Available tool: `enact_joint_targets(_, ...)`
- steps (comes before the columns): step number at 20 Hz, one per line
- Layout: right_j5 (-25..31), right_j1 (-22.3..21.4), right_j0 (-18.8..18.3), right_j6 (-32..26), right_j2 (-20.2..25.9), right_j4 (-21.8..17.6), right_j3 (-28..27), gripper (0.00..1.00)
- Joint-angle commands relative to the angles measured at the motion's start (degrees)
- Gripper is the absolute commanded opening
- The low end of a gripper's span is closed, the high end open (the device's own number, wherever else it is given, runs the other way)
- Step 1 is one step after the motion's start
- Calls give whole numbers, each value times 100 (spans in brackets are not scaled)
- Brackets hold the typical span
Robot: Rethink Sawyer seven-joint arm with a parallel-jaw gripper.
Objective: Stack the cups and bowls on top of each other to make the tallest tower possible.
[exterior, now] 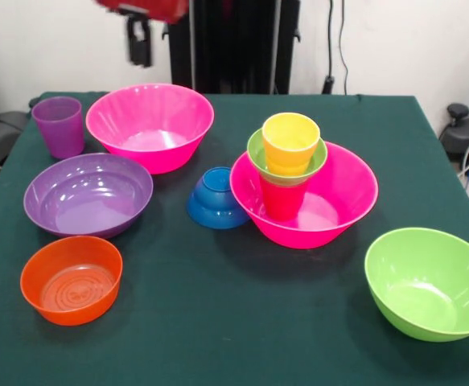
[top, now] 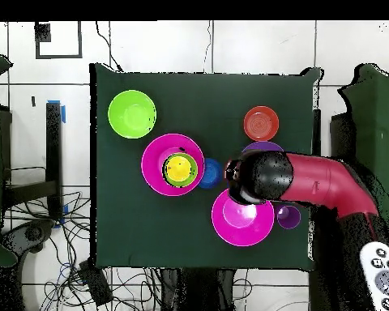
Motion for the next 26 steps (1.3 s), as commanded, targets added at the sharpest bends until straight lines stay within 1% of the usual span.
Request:
enact_joint_targets(1,-423,806,-187,-1828,764,-778,72,0)
enact_joint_targets(2,-615,888,-212,-1722,794,-832,64,100)
enact_joint_targets(9,-1094,1124,-115,-1255,766,-954,-15,100)
enact_joint_targets(10,-1154,1358,-92,-1330,793,-1056,-200,100)
enact_joint_targets(12,-1392,1681,-41,-1236,774,-1182,-492,100)
enact_joint_targets(13,-1394,1783,-11,-1242,767,-1227,-624,100)
enact_joint_targets(14,-1274,1943,49,-1334,756,-1307,-887,100)
enact_joint_targets(17,-1116,2212,130,-1579,773,-1448,-1336,100)
enact_joint_targets(18,-1158,2300,156,-1615,763,-1541,-1479,100)
enact_joint_targets(20,-1106,2464,153,-1798,821,-1644,-1679,100)
enact_joint_targets(23,-998,2635,157,-1783,814,-1712,-1907,100)
enact_joint_targets(26,-894,2713,161,-1860,793,-1825,-2113,100)
